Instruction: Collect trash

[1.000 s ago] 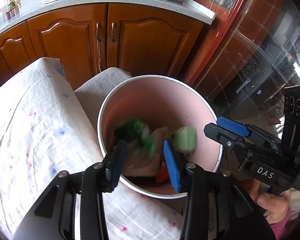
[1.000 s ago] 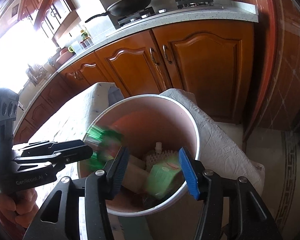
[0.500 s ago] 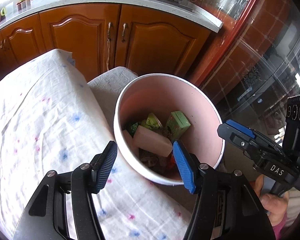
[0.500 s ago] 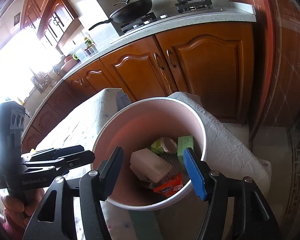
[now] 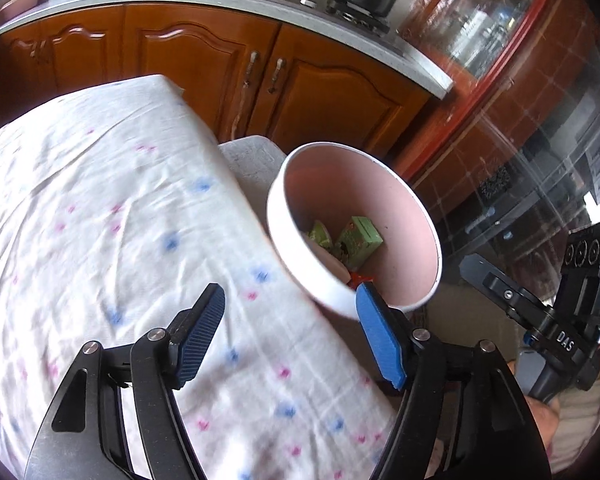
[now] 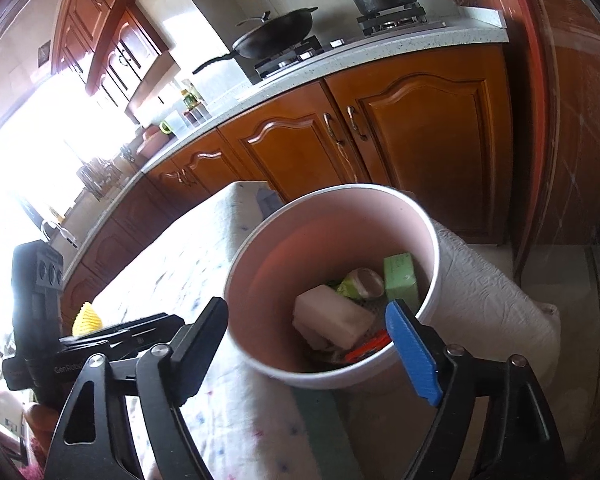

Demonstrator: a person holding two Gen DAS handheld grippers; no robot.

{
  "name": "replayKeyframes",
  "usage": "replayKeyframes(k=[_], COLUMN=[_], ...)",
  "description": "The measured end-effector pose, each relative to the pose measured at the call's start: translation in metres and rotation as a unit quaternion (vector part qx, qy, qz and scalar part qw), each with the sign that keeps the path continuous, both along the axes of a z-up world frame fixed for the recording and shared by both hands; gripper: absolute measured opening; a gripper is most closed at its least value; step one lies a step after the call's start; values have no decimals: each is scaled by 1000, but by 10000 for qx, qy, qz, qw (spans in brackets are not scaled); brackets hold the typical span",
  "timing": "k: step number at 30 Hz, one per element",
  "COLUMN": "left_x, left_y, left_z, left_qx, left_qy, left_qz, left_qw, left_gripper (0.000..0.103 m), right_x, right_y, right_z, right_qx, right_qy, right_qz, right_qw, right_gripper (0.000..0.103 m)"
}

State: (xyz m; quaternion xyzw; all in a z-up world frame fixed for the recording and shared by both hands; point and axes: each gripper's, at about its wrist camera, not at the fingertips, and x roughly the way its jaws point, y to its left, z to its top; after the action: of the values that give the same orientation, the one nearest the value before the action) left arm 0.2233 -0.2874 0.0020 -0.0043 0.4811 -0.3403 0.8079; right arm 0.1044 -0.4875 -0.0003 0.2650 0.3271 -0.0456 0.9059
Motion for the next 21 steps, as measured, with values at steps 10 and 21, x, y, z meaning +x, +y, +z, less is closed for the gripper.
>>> replayKeyframes(k=[10, 21], left_x=[-37, -81], left_y=[65, 113], left_z=[7, 18], left_qx=[-461, -526], left_qy=[-157, -820], left_qz=[523, 1045], left_qw=[9974, 9897], left_gripper=[77, 84], right_x=[-32, -70], right_y=[40, 88], right_z=[2, 6], right_qx=[155, -252], right_qy=[-344, -935], right_qz=[-21, -340], right_qw=[9993, 9947], right_gripper=[89, 91])
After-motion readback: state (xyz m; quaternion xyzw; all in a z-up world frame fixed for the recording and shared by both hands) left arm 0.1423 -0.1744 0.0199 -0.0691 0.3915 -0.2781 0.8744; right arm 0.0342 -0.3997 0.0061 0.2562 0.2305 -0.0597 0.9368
